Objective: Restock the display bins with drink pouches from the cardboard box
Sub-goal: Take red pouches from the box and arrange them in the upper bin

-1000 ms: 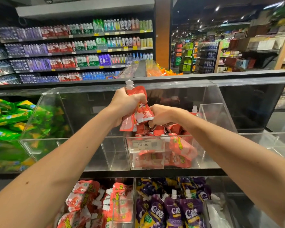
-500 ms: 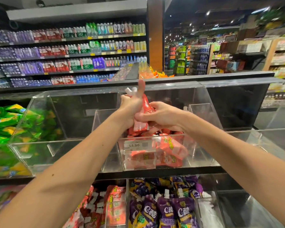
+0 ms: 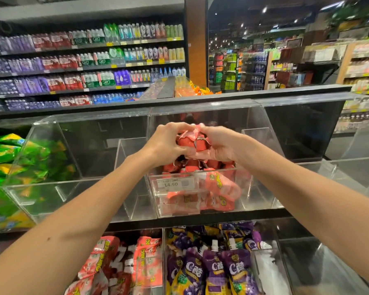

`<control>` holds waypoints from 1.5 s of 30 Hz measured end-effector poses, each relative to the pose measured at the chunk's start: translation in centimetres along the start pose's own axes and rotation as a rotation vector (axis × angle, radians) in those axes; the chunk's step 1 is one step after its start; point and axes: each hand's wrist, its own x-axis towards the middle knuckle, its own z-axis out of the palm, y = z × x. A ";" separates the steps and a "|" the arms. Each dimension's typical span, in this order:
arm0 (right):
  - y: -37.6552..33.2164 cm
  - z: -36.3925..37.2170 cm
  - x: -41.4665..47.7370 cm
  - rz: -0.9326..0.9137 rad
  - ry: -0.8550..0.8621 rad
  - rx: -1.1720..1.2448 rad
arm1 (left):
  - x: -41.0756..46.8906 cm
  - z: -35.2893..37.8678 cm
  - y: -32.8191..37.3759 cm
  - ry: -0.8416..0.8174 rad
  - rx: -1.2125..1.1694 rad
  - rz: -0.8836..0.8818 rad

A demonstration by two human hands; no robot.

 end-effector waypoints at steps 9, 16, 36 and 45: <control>0.7 0.1 3.5 -0.108 0.276 -0.442 | 3.9 1.5 -2.3 -0.113 0.284 -0.084; 1.5 -0.1 4.1 -0.262 0.489 -0.873 | 4.3 2.4 -3.3 -0.177 0.633 -0.029; 15.8 -10.3 -15.4 -0.878 0.485 -0.533 | -10.6 10.4 8.9 0.245 -0.372 0.199; 33.7 -26.0 -28.3 -0.192 0.994 -0.358 | -15.6 37.0 22.0 -0.433 -0.614 0.283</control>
